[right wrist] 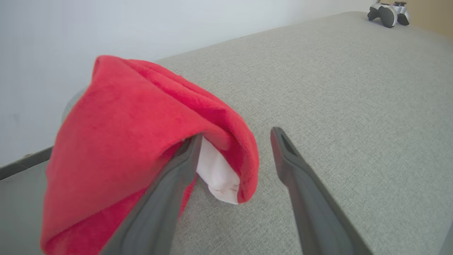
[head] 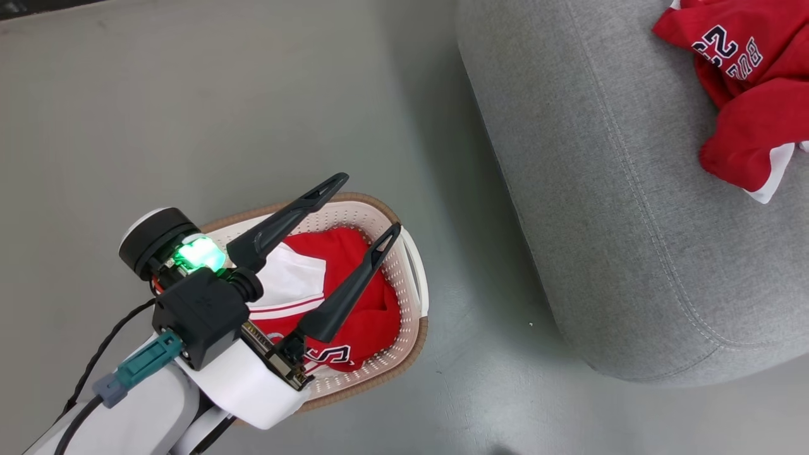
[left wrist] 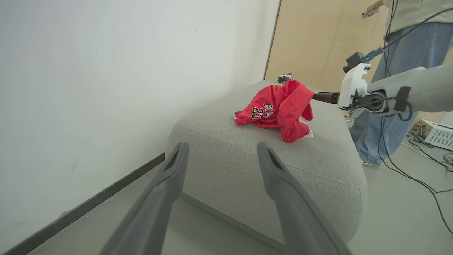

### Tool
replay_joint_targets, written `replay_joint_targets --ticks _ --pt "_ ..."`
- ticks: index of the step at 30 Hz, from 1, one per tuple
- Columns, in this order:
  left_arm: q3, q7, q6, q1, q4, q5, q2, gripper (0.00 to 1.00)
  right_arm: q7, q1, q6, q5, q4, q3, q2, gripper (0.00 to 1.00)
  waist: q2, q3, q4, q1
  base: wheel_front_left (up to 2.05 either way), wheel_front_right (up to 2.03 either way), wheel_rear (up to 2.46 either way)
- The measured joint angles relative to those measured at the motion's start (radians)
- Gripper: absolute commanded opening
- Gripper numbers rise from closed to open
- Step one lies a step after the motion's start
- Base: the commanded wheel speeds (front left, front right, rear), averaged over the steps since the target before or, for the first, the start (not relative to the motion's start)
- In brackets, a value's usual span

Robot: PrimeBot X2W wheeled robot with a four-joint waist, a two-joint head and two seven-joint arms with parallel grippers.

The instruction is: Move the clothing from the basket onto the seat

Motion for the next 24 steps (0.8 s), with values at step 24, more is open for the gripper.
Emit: replay_joint_targets --ticks 24 --pt "0.039 -0.064 0.040 0.055 0.082 -0.015 -0.006 1.00 -0.001 0.106 0.000 -0.098 -0.293 -0.044 0.028 1.00 0.0000 -0.084 -0.019 0.0000 0.00 0.00 0.00"
